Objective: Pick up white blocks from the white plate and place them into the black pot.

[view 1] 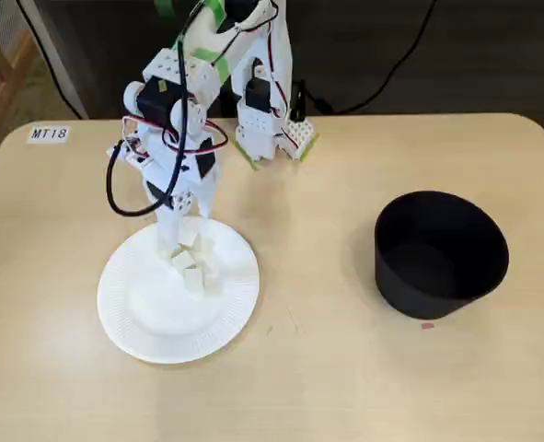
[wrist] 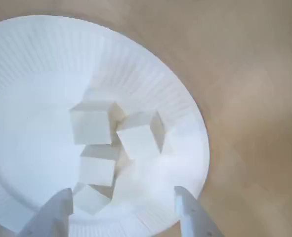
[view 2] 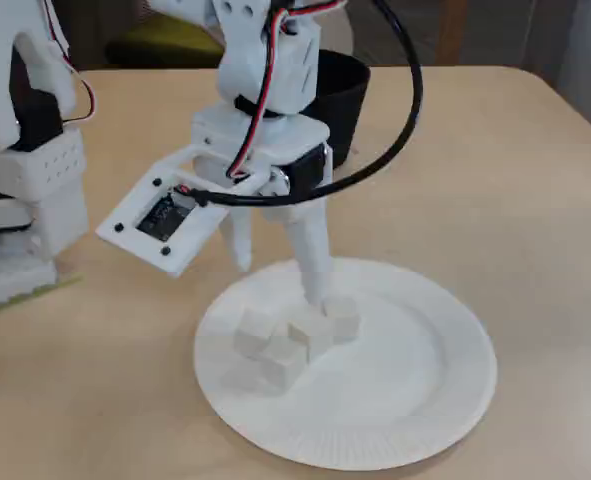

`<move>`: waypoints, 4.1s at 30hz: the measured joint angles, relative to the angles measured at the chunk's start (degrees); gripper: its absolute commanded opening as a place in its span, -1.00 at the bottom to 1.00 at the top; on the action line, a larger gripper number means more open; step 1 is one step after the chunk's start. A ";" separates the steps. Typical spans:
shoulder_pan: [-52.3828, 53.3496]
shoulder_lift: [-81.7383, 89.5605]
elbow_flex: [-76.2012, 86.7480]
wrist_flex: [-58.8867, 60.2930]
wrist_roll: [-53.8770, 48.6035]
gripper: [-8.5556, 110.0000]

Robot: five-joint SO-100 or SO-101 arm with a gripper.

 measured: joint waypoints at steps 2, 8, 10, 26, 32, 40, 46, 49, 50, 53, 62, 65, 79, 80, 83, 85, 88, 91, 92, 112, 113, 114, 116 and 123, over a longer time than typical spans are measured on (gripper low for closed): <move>0.00 -0.79 0.00 -1.23 -0.53 -0.38; -0.18 -2.64 0.00 -5.80 -0.97 -0.41; -0.09 -3.52 0.00 -6.68 -0.97 -0.41; -0.18 -11.78 0.00 -17.84 0.53 -0.90; -0.18 -12.30 -0.09 -22.76 0.44 -0.90; -6.86 5.01 0.00 -34.89 10.55 -0.90; -24.70 20.39 0.18 -41.04 16.26 -0.90; -35.51 25.40 1.85 -43.42 13.36 -0.90; -39.20 26.28 2.37 -43.95 11.69 -0.90; -48.60 27.25 3.69 -44.47 5.80 -0.90; -61.08 26.10 16.08 -47.55 -6.06 -0.90; -61.26 25.66 17.67 -47.37 -7.91 -0.90; -66.09 25.66 20.21 -43.33 -8.96 -0.44; -66.27 26.02 20.65 -43.07 -9.40 -0.37; -66.36 27.60 22.15 -43.07 -10.63 -0.32; -66.36 28.65 22.50 -42.63 -10.90 -0.41; -66.18 30.15 22.59 -41.84 -10.81 -0.71; -64.07 32.52 22.59 -39.90 -9.49 -0.90; -62.93 33.57 22.59 -38.85 -9.05 -0.90; -19.25 17.93 5.01 -14.59 11.07 -0.90; -17.93 15.12 2.81 -13.36 11.34 -0.90; -17.05 12.57 0.97 -12.83 11.43 -0.90; -15.82 9.32 -0.97 -12.48 12.48 -0.90; -11.95 5.19 -2.46 -10.99 15.38 -0.90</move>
